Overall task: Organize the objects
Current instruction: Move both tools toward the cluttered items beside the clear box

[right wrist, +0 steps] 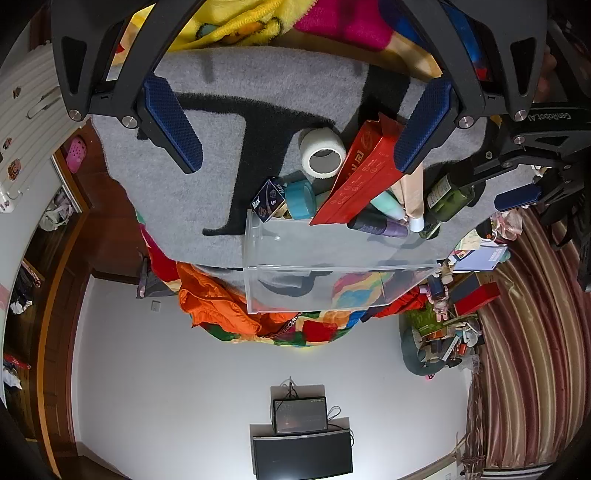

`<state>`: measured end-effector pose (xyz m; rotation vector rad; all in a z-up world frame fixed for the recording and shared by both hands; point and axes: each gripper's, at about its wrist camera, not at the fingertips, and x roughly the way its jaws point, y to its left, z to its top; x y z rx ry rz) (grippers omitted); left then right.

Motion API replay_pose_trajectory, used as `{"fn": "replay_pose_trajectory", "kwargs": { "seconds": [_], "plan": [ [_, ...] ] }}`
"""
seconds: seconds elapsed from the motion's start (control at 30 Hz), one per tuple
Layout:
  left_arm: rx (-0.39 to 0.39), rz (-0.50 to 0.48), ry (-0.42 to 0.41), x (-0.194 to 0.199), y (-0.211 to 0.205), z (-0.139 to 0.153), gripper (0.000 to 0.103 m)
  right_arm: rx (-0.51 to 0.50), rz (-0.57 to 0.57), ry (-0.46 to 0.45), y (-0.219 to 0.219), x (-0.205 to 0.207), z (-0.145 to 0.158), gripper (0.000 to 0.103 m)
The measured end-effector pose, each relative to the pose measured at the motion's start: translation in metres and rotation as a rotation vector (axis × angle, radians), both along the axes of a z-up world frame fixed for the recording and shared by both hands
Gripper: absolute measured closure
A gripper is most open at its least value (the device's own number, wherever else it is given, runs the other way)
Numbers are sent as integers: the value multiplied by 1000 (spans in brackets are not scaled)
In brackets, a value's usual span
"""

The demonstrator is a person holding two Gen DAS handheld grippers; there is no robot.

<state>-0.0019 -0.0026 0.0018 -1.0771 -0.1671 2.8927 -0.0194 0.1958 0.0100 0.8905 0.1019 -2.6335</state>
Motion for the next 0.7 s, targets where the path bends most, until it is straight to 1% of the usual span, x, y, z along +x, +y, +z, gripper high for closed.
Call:
{"fn": "replay_pose_trajectory", "kwargs": {
  "seconds": [0.57,0.7],
  "plan": [
    [-7,-11,-6,-3,2,-2,0,3,-5,-3,2,-1,-1,0],
    [2,-18,-7,-4,2,-2,0,1,-1,-10,3,-2,-4,0]
  ]
}}
